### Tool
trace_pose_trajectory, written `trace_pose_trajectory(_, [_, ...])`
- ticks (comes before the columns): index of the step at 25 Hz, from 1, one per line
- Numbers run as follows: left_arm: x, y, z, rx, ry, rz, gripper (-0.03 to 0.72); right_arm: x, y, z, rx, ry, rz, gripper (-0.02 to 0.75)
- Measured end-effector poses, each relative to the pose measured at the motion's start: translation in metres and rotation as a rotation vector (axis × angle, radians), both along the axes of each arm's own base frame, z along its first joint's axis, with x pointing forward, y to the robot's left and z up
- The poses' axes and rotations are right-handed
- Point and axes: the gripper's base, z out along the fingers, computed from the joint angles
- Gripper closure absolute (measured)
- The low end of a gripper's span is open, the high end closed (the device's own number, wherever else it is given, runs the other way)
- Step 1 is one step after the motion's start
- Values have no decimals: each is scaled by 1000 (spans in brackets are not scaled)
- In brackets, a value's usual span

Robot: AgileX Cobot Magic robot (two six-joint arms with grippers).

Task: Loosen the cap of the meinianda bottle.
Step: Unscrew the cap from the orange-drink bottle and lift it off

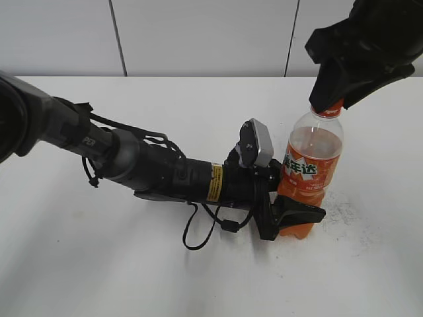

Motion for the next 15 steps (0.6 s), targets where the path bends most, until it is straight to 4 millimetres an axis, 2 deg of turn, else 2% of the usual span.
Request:
trace_pose_trajectory(5, [0,0,0,0,0,-1,207,0,0,0,-28,-46,147,466])
trace_pose_trajectory(10, [0,0,0,3,-6,-8,207,0,0,0,-113,-185,580,466])
trace_pose_trajectory(12, [0,0,0,2,-9,-10,207,0,1,0,-131,-220,693,466])
trace_pose_trajectory(15, [-1,0,0,3,-13,-12,207,-1,1,0,-144,-240,761,466])
